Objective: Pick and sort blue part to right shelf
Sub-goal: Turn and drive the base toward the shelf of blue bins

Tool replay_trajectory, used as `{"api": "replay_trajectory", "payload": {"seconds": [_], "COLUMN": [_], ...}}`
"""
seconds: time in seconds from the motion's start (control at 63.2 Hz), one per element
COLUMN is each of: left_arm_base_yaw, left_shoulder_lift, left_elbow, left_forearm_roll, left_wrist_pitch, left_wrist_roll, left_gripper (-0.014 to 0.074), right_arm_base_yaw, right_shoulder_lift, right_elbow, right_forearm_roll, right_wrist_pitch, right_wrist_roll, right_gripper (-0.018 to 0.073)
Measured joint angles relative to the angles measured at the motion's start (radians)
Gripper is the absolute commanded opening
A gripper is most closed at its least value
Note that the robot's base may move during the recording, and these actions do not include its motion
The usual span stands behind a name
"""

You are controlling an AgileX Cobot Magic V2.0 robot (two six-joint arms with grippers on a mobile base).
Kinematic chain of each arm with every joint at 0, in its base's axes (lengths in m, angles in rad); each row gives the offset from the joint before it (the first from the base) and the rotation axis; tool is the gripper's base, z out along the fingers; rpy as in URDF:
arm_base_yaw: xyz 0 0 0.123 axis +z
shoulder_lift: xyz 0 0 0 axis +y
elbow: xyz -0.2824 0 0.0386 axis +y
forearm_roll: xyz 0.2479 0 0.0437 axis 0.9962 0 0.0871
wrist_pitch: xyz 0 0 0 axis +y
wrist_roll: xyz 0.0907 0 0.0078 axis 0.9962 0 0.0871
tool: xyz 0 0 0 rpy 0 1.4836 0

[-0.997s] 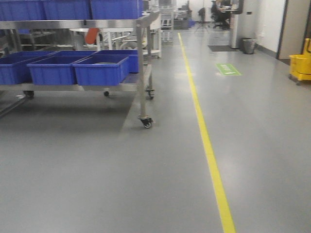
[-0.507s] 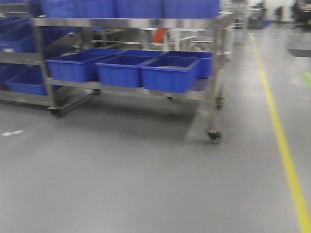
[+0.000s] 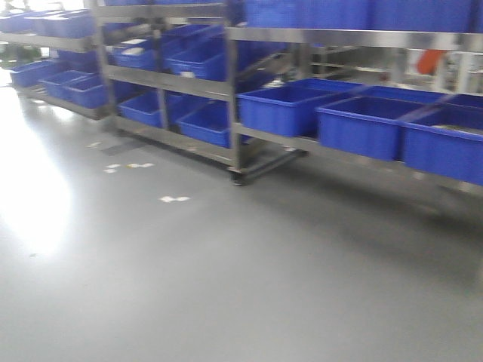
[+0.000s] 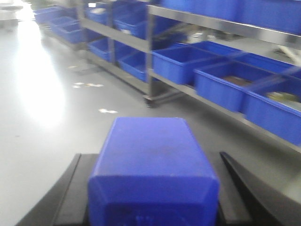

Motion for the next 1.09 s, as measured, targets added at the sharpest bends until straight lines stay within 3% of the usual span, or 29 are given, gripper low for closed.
{"api": "replay_trajectory", "payload": {"seconds": [1.092], "left_arm_base_yaw": [0.0], "left_shoulder_lift": [0.0], "left_elbow": [0.0], "left_forearm_roll": [0.0], "left_wrist_pitch": [0.0], "left_wrist_roll": [0.0], "left_gripper": [0.0312], "right_arm_base_yaw": [0.0], "right_shoulder_lift": [0.0], "right_elbow": [0.0], "right_forearm_roll": [0.0], "right_wrist_pitch": [0.0], "right_wrist_roll": [0.0], "right_gripper": [0.03]}}
